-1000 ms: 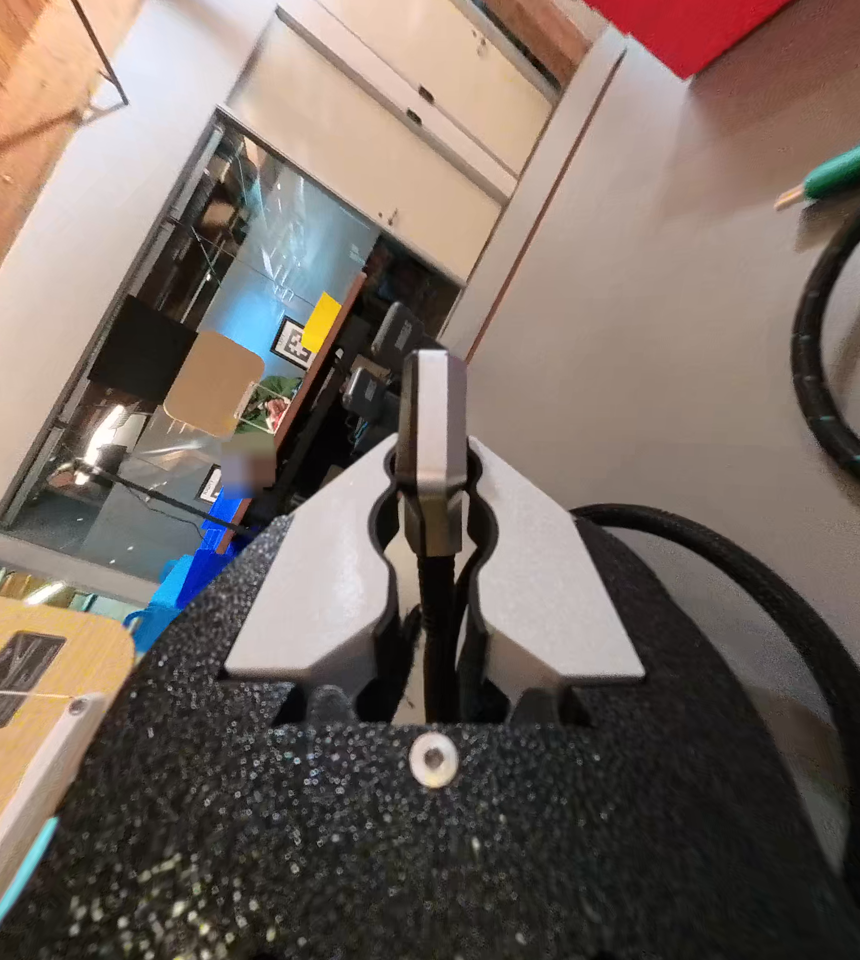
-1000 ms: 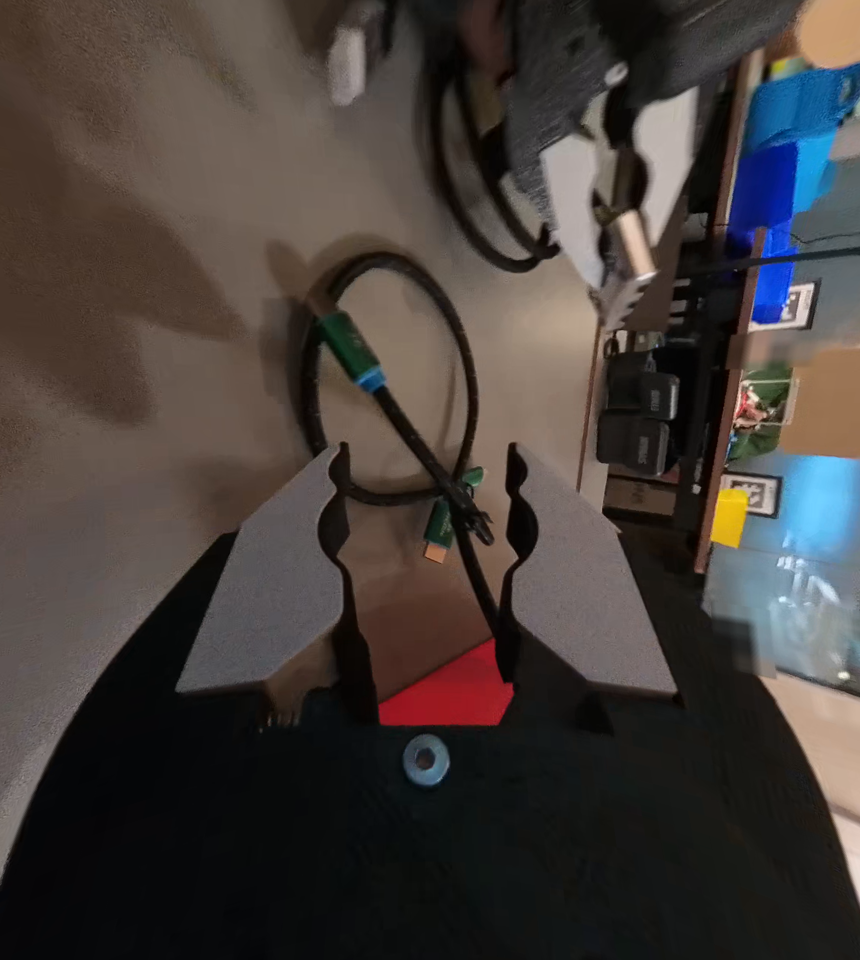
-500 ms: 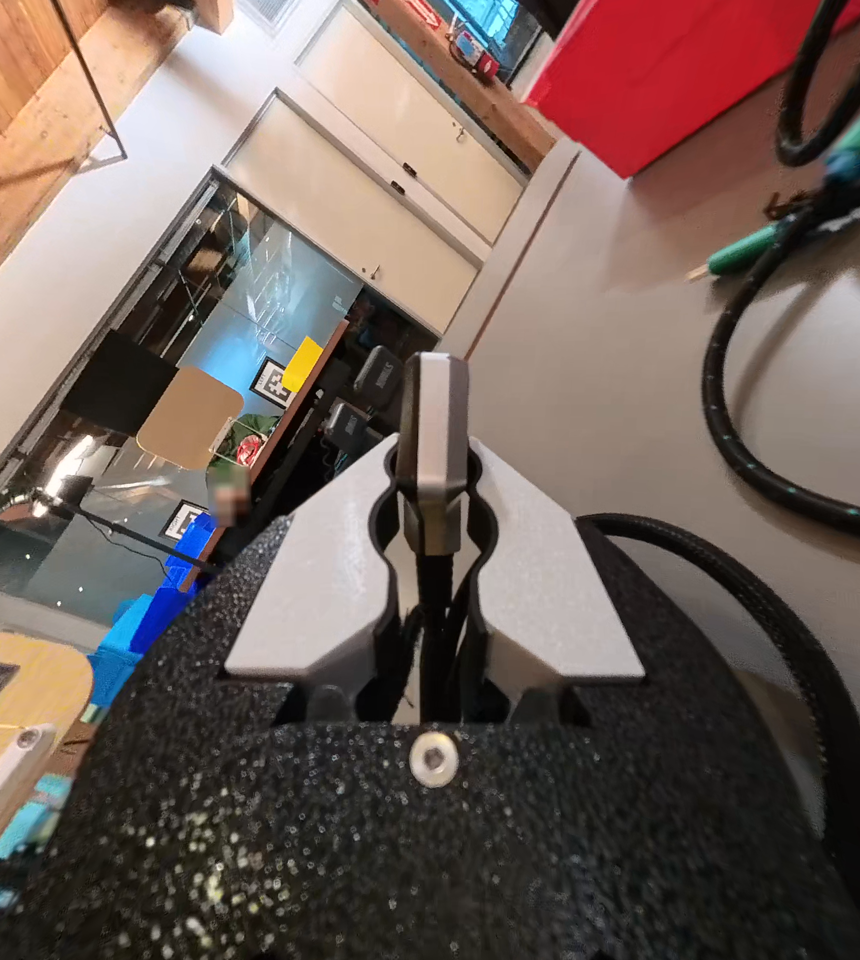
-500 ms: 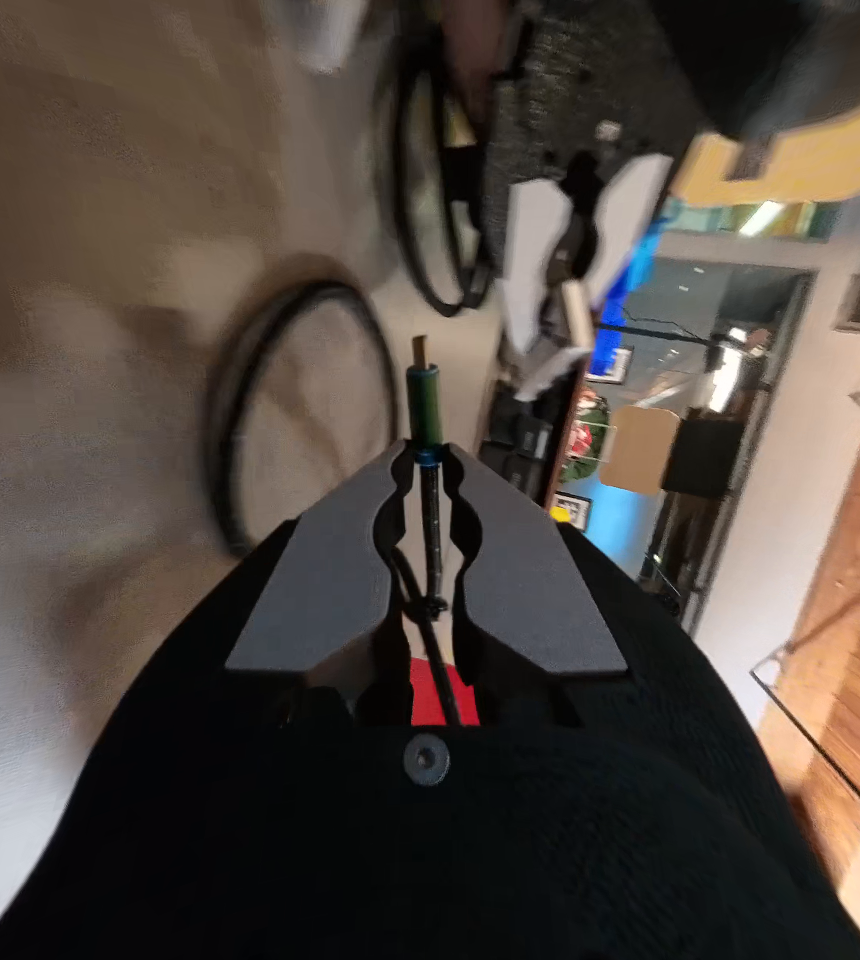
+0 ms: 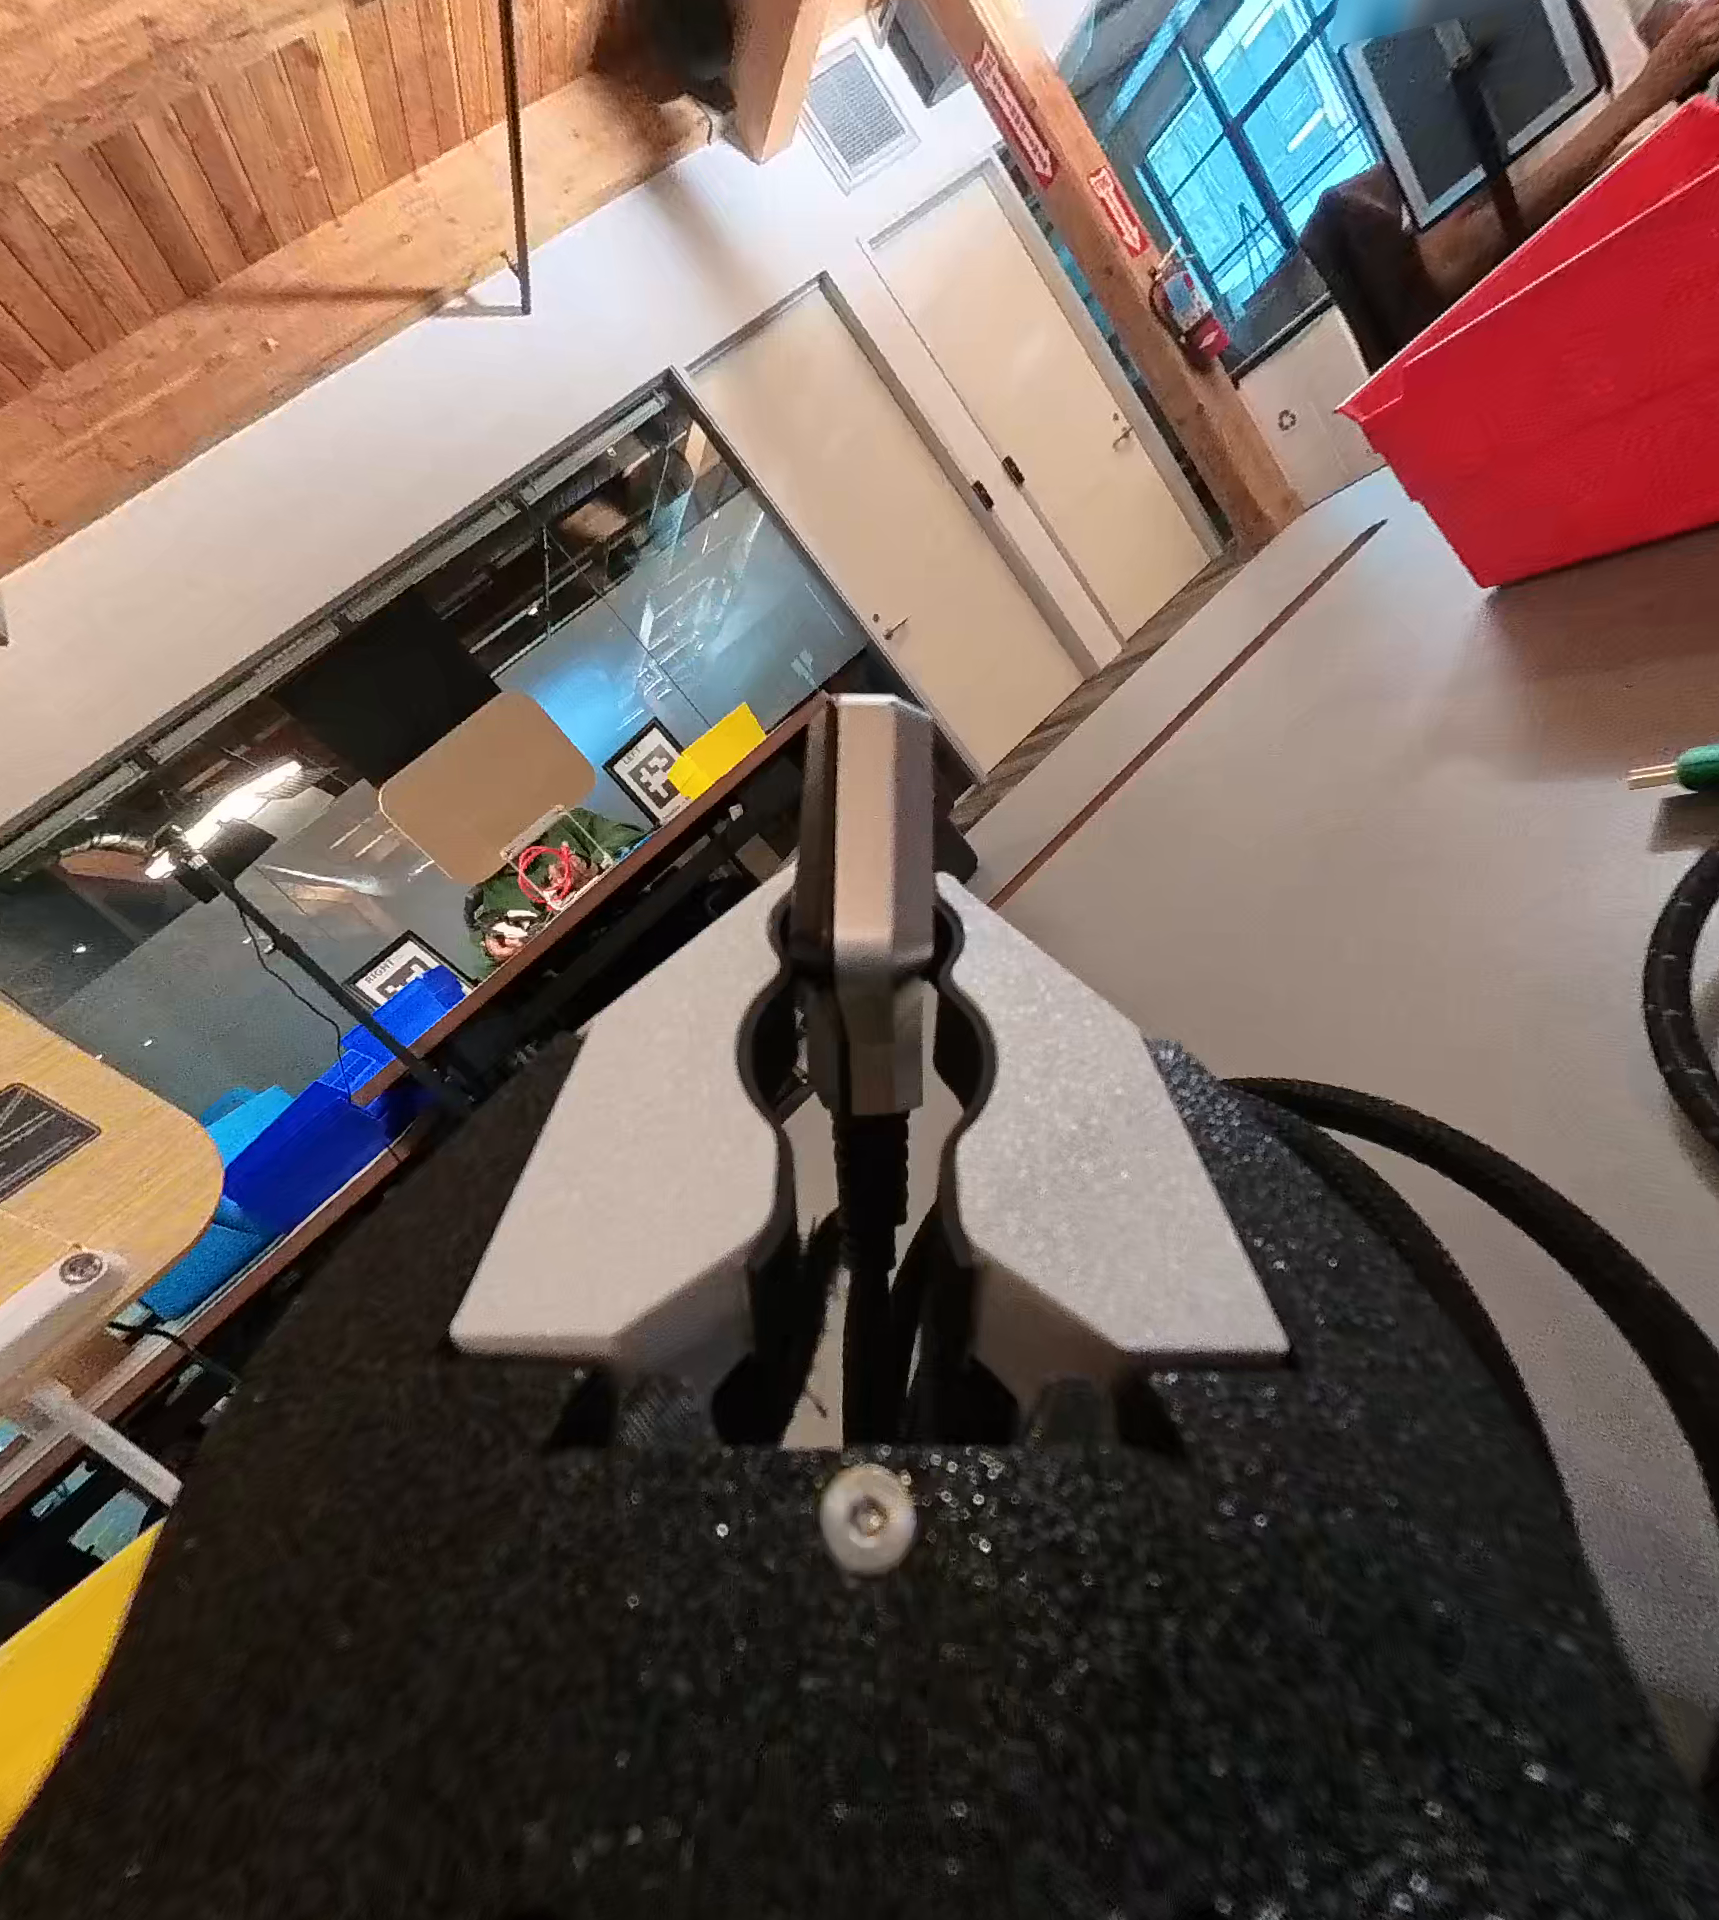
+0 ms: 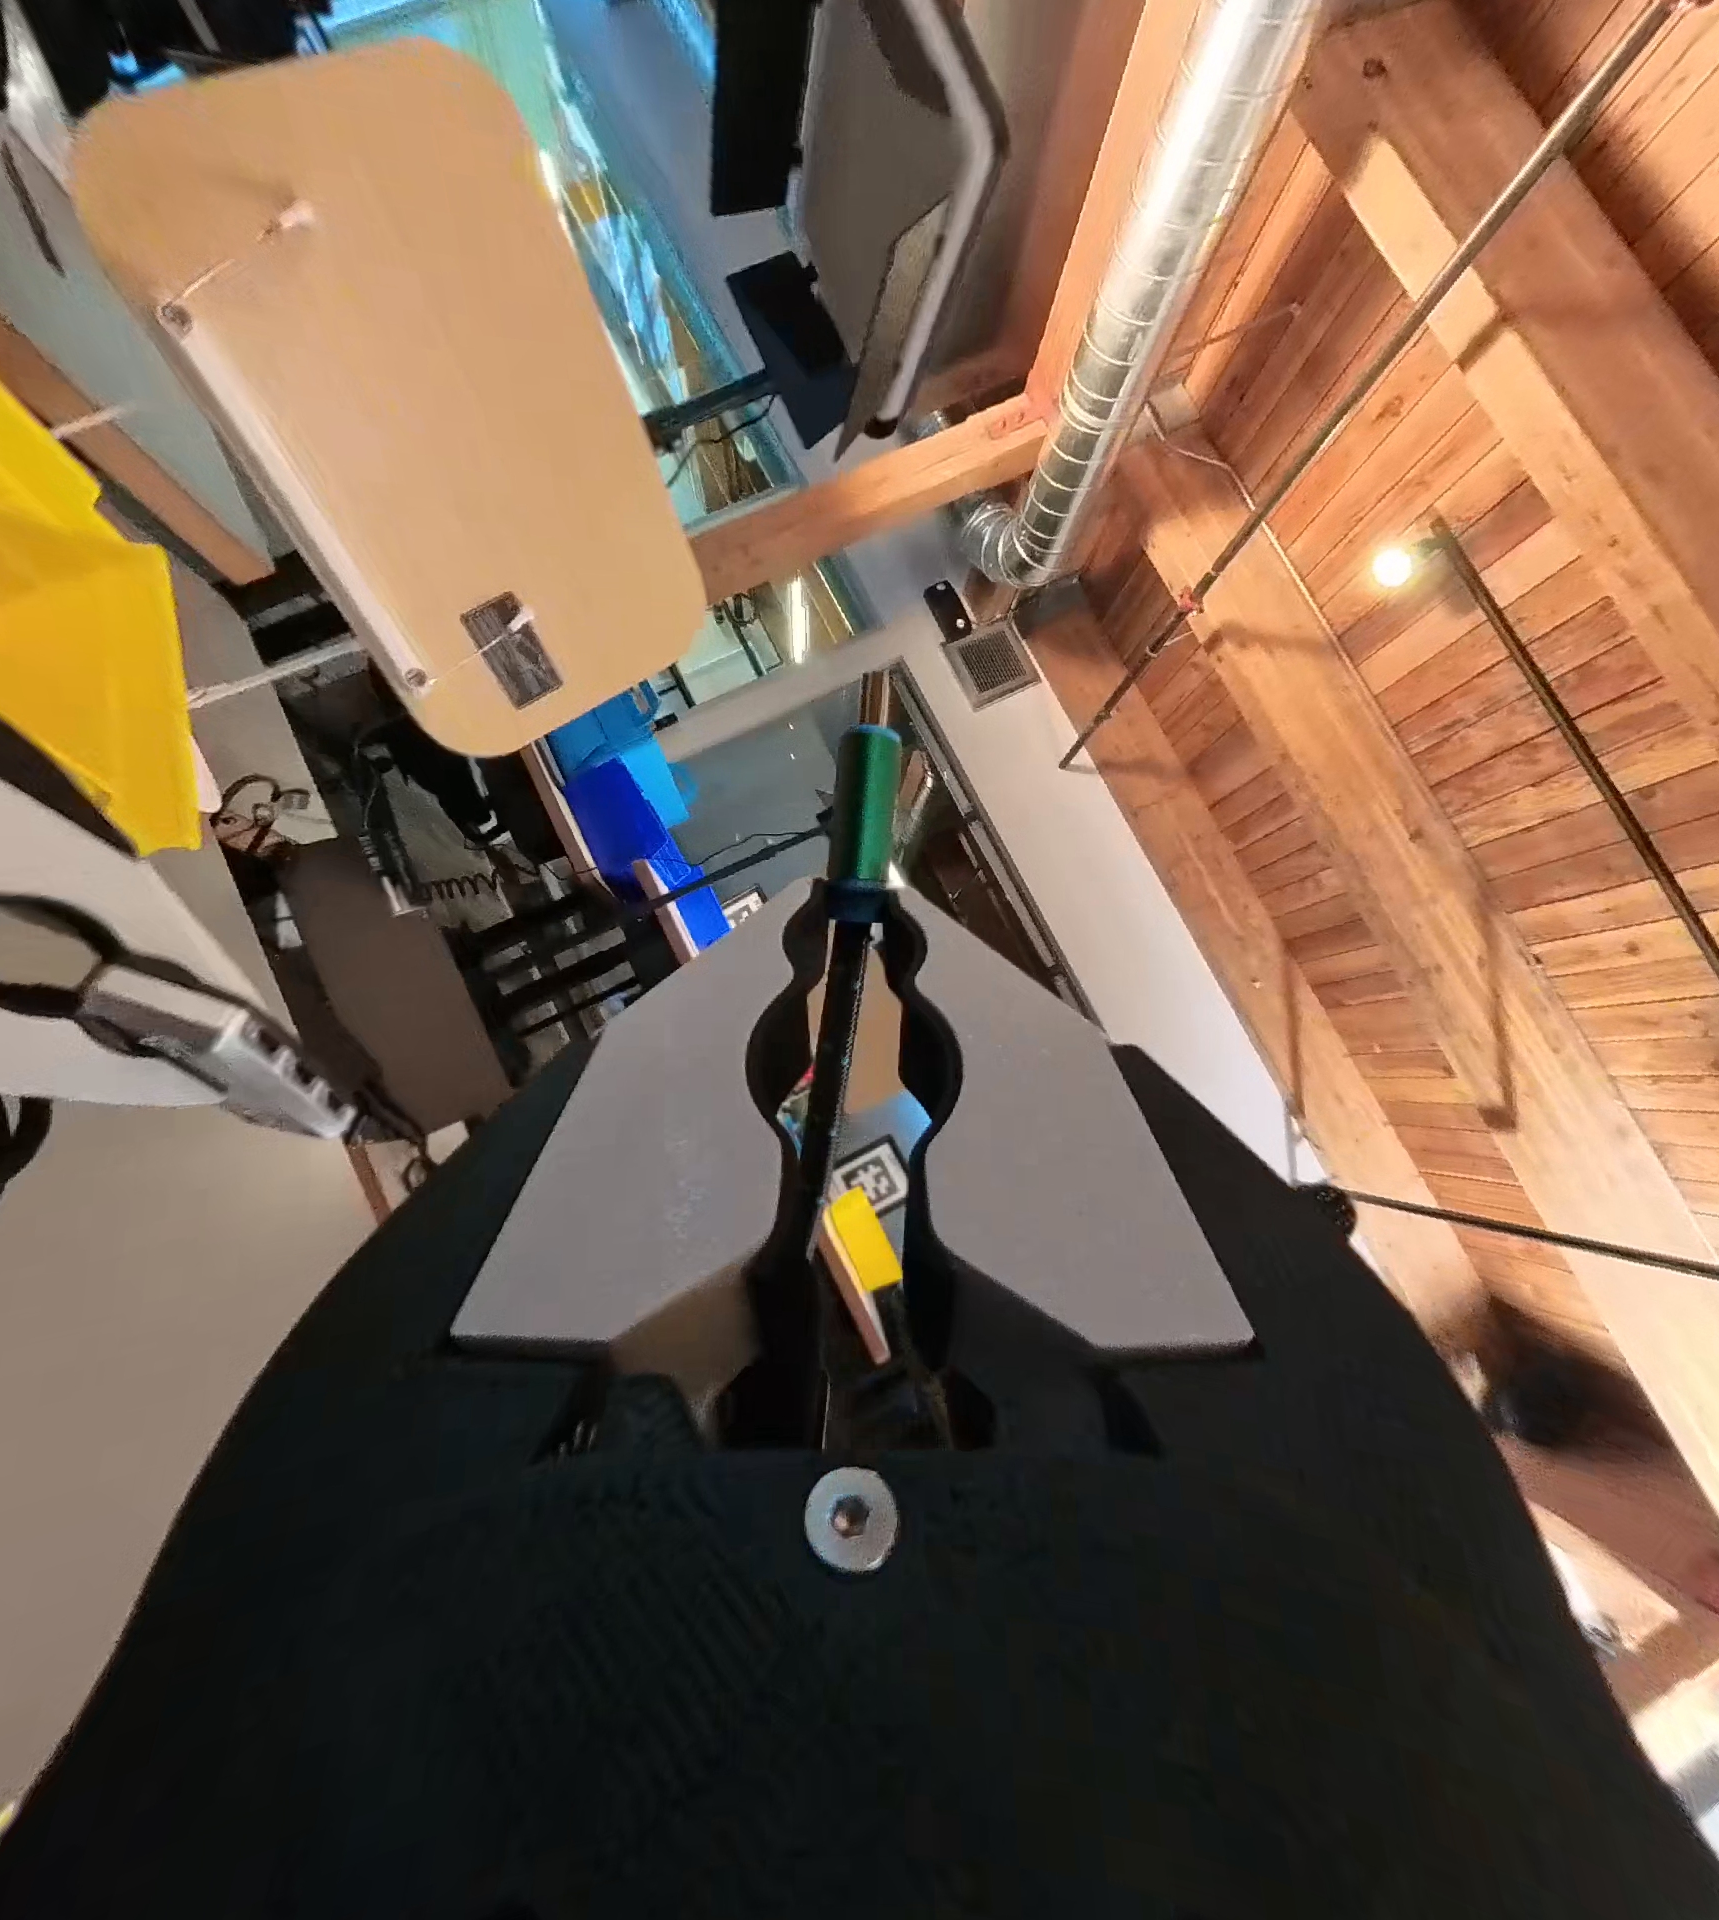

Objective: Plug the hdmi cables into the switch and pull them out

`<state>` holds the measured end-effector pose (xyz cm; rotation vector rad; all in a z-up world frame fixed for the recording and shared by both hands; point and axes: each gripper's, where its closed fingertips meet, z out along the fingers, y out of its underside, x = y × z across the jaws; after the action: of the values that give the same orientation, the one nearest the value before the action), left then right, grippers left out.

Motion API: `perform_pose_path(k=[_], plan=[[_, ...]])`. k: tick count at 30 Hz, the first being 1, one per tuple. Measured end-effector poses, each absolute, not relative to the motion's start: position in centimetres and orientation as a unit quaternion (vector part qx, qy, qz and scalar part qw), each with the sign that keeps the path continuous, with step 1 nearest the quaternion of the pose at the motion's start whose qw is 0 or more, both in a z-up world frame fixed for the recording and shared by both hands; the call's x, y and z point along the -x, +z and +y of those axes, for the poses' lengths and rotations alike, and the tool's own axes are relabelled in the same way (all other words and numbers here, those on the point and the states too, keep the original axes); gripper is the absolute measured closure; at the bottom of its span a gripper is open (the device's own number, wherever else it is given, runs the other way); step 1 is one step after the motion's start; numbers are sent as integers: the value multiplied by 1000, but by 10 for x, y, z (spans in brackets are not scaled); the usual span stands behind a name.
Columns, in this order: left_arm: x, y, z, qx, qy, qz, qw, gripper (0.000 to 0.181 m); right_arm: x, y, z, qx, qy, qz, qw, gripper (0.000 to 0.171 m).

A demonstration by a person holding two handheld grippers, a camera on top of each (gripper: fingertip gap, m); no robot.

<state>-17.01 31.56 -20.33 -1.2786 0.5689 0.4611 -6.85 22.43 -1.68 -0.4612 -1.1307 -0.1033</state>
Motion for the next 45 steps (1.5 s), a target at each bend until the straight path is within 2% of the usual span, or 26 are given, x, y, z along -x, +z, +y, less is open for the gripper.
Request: perform_pose_path(k=[6, 14, 20, 24, 40, 45], plan=[[158, -200, 310, 567, 181, 276, 755, 163, 63, -62, 254, 211, 28, -426, 879, 163], [139, -205, 304, 545, 189, 326, 749, 163, 67, -126, 307, 298, 67, -432, 849, 163], [137, -210, 307, 549, 190, 336, 741, 163, 81, -168, 312, 266, -81, -500, 820, 163], [134, -213, 307, 549, 185, 344, 739, 162, 99, -195, 305, 247, -95, -543, 797, 163], [135, -212, 307, 546, 195, 341, 740, 162, 100, -205, 309, 268, -70, -553, 786, 163], [149, -215, 314, 555, 261, 337, 714, 163, 101, -207, 309, 266, -74, -557, 783, 162]])
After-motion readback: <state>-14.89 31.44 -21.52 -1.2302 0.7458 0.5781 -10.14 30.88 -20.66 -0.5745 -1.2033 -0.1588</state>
